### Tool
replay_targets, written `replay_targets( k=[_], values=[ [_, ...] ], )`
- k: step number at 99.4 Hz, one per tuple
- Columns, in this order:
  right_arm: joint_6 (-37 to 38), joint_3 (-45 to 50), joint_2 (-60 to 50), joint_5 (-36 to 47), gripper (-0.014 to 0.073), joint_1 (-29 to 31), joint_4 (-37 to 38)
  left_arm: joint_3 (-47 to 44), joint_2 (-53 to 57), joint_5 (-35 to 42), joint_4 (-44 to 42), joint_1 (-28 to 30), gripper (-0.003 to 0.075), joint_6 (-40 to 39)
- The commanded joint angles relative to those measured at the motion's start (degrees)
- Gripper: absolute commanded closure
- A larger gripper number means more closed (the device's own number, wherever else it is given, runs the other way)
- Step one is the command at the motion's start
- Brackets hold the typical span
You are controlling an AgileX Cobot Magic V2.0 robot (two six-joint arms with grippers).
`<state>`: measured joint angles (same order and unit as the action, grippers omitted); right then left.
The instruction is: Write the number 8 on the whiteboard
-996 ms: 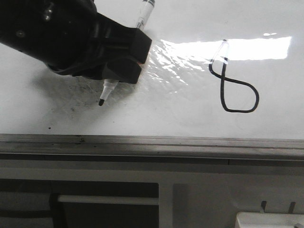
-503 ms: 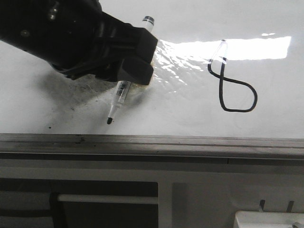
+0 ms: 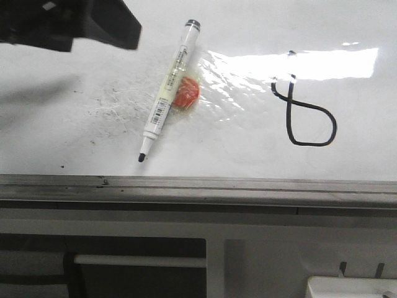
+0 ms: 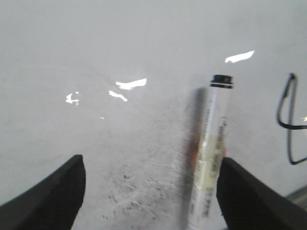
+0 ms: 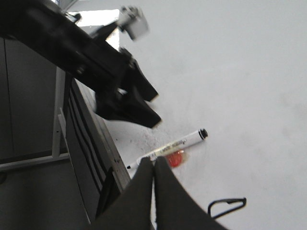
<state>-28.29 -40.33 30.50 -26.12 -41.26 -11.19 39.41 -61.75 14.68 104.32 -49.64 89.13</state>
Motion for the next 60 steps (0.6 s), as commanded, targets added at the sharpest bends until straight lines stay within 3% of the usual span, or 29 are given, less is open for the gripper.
replay_targets(
  k=[1,13,20,27,44,60],
  values=[
    [2.1,1.7,-3.5,5.6,0.0652,2.8,1.2,-3.2,9.2,-0.2,-0.4,-2.4,0.0195,0.0],
    [2.7,8.2,-11.3,6.1,0.0652,7.4,2.3,-10.4,21.0,-0.7,-0.2,-4.7,0.0202,0.0],
    [2.7,12.1,-15.5,6.1,0.0652,8.8,2.6,-14.0,27.4,-1.1,0.0,-5.4,0.0253,0.0],
    [2.7,15.1,-18.9,6.1,0.0652,9.1,2.6,-17.2,32.9,-1.4,0.9,-5.8,0.0367,0.0],
    [2.7,19.6,-23.2,6.1,0.0657,9.1,2.6,-23.0,42.0,-3.5,2.3,-5.9,0.074,0.0],
    [2.7,20.3,-23.3,5.2,0.0657,9.1,2.6,-25.3,45.1,-4.6,2.3,-5.9,0.0741,0.0]
  ],
)
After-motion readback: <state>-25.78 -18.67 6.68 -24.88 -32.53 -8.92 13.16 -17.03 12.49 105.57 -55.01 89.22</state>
